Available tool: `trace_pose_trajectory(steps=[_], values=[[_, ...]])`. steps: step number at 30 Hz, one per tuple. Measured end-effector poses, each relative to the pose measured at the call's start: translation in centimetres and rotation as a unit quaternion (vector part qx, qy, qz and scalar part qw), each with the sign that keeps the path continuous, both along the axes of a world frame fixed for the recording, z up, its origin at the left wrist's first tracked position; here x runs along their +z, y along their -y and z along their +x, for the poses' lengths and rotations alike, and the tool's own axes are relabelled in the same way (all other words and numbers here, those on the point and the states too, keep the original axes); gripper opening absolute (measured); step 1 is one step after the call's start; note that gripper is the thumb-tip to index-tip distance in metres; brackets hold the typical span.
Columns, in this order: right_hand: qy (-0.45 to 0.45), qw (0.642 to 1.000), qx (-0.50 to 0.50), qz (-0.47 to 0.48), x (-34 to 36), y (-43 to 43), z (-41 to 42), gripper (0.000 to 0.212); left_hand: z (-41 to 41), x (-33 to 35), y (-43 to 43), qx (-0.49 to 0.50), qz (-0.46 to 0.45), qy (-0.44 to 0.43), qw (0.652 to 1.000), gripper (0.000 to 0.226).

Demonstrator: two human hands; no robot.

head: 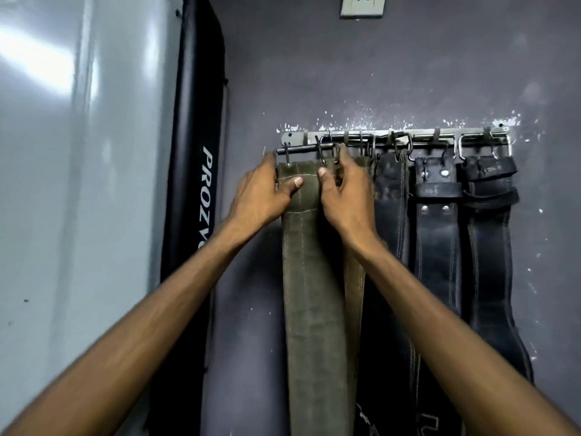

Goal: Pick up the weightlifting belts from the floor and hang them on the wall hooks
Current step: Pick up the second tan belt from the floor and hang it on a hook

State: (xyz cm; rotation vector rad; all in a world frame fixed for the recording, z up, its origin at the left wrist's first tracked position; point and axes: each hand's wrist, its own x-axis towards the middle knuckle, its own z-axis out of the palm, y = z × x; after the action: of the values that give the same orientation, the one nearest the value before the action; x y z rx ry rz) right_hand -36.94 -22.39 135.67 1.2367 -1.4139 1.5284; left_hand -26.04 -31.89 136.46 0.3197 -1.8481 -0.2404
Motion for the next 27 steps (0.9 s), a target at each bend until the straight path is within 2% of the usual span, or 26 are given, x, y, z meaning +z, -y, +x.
trace_pose_trajectory(steps=[6, 10, 16, 23, 27], values=[[-0.053, 0.99, -0.131, 0.029, 4.8, 3.1, -4.2, 0.043, -6.1, 5.5, 5.5, 0.022, -0.028, 0.024, 0.999, 0.056], [-0.101, 0.975, -0.199, 0.019, 4.6, 5.1, -5.7, 0.06, -8.5, 5.9, 7.7, 0.062, -0.038, 0.033, 0.997, 0.073], [-0.097, 0.957, -0.267, 0.052, 5.7, 5.1, -5.0, 0.059, -8.2, 7.9, 8.9, 0.088, -0.048, 0.087, 0.991, 0.064], [-0.079, 0.962, -0.239, 0.103, 2.7, 3.5, -4.7, 0.063, -7.8, 4.3, 7.9, 0.075, -0.043, 0.095, 0.992, 0.071], [-0.082, 0.97, -0.185, 0.135, 0.6, 1.4, -3.5, 0.067, -5.5, 2.1, 5.5, 0.084, -0.045, 0.136, 0.986, 0.086]])
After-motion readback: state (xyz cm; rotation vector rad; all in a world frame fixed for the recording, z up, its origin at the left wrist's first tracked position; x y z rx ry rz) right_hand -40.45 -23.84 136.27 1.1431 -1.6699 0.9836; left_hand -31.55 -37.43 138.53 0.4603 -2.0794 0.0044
